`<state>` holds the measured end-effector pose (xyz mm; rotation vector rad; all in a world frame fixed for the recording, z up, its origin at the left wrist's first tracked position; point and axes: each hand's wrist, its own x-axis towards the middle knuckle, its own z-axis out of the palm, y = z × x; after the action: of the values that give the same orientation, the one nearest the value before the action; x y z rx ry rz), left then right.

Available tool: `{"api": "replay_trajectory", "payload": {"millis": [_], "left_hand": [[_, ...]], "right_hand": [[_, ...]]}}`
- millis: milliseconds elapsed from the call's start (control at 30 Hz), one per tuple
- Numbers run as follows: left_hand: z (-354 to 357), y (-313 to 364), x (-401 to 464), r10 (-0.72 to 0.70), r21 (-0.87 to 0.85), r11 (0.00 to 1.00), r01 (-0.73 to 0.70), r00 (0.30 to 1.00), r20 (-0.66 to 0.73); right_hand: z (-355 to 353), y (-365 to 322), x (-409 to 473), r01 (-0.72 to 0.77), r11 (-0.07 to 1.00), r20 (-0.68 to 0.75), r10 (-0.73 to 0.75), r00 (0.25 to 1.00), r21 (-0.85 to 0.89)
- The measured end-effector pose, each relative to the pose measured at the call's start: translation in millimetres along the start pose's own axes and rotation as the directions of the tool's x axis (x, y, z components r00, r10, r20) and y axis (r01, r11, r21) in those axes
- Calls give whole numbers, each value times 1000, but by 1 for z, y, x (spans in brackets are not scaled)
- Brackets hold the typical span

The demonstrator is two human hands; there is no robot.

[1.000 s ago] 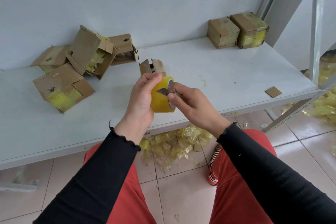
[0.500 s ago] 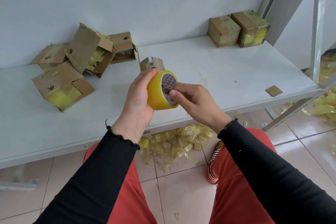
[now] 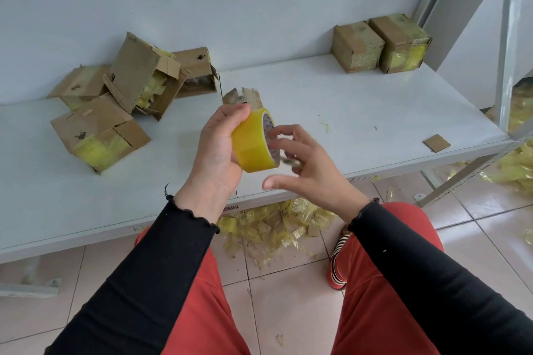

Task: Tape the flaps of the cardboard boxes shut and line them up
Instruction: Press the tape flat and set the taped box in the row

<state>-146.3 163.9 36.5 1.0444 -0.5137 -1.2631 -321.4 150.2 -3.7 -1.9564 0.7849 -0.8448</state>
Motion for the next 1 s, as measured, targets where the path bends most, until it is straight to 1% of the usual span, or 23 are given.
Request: {"api": "replay_trajectory", "payload": {"millis": [67, 100, 167, 200, 267, 333, 367, 400, 433, 467, 500, 533, 567, 633, 700, 800, 833, 933, 1000], "left_hand": [[0, 0, 2, -15, 4, 1000, 15, 999, 32], [-1, 1, 3, -37, 25, 999, 36, 998, 50], [-6, 5, 8, -96, 100, 991, 87, 992, 86], [-10, 9, 12, -104, 146, 985, 89, 989, 105], [-18, 18, 22, -43, 281, 960, 2, 989, 141], [-24, 22, 28, 32, 448, 888, -110, 984, 178], [-24, 21, 30, 53, 500, 853, -148, 978, 199], [-24, 19, 31, 67, 522, 835, -175, 974, 218], [-23, 19, 34, 86, 526, 827, -198, 970, 229], [-21, 20, 38, 116, 526, 822, -218, 968, 221], [-20, 25, 44, 156, 526, 817, -238, 968, 196], [-19, 30, 51, 199, 524, 812, -258, 966, 167], [-19, 35, 59, 239, 523, 804, -282, 959, 150], [-16, 39, 72, 274, 546, 772, -325, 946, 175], [-13, 37, 84, 268, 567, 755, -330, 944, 192], [-15, 42, 111, 331, 526, 779, -340, 937, 116], [-17, 45, 121, 343, 520, 776, -356, 931, 126], [-22, 42, 145, 324, 536, 746, -395, 919, 225], [-27, 35, 157, 332, 531, 742, -410, 912, 241]], "right_hand": [[6, 2, 0, 59, 955, 72, -40, 997, -290], [5, 0, 0, 87, 922, 80, -61, 995, -377], [1, -1, 0, 138, 886, 80, -115, 990, -442], [-1, -3, -1, 166, 871, 91, -139, 986, -462], [-3, -6, -5, 224, 831, 140, -177, 974, -509], [-4, -11, -8, 275, 787, 175, -213, 961, -552], [-4, -14, -8, 298, 774, 177, -240, 954, -559], [-2, -17, -8, 306, 789, 161, -260, 952, -533], [1, -18, -9, 275, 848, 125, -245, 961, -453], [4, -20, -11, 193, 931, 71, -180, 981, -310], [9, -23, -13, 79, 988, 34, -75, 997, -132], [13, -24, -17, -40, 999, 27, 40, 999, 22], [17, -24, -20, -140, 983, 24, 138, 990, 119], [23, -26, -24, -253, 947, 6, 257, 966, 197], [22, -28, -22, -323, 914, 6, 331, 944, 244], [22, -29, -22, -427, 839, 69, 430, 900, 338], [23, -29, -23, -440, 821, 71, 447, 892, 363], [22, -28, -20, -433, 792, 62, 453, 889, 431], [21, -27, -14, -424, 782, 82, 437, 896, 457]]}}
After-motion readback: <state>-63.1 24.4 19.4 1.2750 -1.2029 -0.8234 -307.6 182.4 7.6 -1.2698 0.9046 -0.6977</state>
